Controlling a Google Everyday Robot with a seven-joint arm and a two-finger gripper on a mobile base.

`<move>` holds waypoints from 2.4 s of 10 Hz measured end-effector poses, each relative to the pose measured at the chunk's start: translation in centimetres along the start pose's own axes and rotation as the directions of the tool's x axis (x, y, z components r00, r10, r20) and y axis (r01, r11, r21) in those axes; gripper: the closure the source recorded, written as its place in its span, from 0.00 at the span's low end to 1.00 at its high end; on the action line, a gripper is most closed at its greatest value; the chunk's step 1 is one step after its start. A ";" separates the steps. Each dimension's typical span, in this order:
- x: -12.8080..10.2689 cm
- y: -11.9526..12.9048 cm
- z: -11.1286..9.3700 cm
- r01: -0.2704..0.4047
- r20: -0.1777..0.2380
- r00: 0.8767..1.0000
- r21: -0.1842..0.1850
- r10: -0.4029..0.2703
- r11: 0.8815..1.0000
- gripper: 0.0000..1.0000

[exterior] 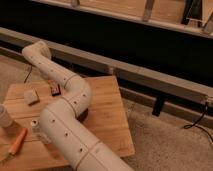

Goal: Place the eraser in the ceramic cup

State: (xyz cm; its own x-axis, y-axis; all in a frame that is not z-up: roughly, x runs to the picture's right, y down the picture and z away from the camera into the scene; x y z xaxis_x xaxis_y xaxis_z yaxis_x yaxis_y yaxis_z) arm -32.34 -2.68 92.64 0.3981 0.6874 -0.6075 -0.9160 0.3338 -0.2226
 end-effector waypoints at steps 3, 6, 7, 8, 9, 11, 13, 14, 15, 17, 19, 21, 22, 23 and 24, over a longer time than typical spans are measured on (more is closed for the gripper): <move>0.0 0.0 0.2 0.022 0.000 1.000 -0.013 -0.022 1.000 0.71; 0.1 0.5 1.3 0.045 -0.008 0.999 -0.028 -0.045 0.999 0.39; 0.2 0.7 1.8 0.049 -0.015 0.999 -0.028 -0.050 0.998 0.31; 0.4 0.8 2.2 0.054 -0.021 0.998 -0.027 -0.055 0.998 0.23; 0.5 1.0 2.6 0.058 -0.026 0.998 -0.025 -0.059 0.998 0.21; 0.4 1.5 3.3 0.072 -0.024 0.997 -0.024 -0.073 0.997 0.21; 0.0 2.0 4.0 0.092 -0.010 0.996 -0.023 -0.092 0.996 0.21; -0.2 2.3 4.3 0.101 -0.004 0.995 -0.021 -0.101 0.995 0.21; -0.2 2.4 4.4 0.104 -0.002 0.995 -0.020 -0.104 0.994 0.21; -0.5 2.6 5.0 0.109 0.006 0.994 -0.017 -0.109 0.994 0.21; -0.5 2.6 5.7 0.107 0.006 0.994 -0.010 -0.107 0.994 0.21; -0.5 2.4 6.2 0.104 0.005 0.995 -0.002 -0.104 0.995 0.21; -0.6 2.3 6.4 0.099 0.007 0.995 0.005 -0.099 0.995 0.21; -0.7 2.2 6.6 0.095 0.010 0.995 0.009 -0.095 0.995 0.21; -0.8 2.1 6.8 0.089 0.013 0.996 0.014 -0.089 0.996 0.21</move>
State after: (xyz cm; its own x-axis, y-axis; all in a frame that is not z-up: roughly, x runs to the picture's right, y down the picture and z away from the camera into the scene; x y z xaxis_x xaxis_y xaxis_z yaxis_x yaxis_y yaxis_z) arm -34.27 1.91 97.83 0.4790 0.6629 -0.5754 -0.8760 0.4029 -0.2652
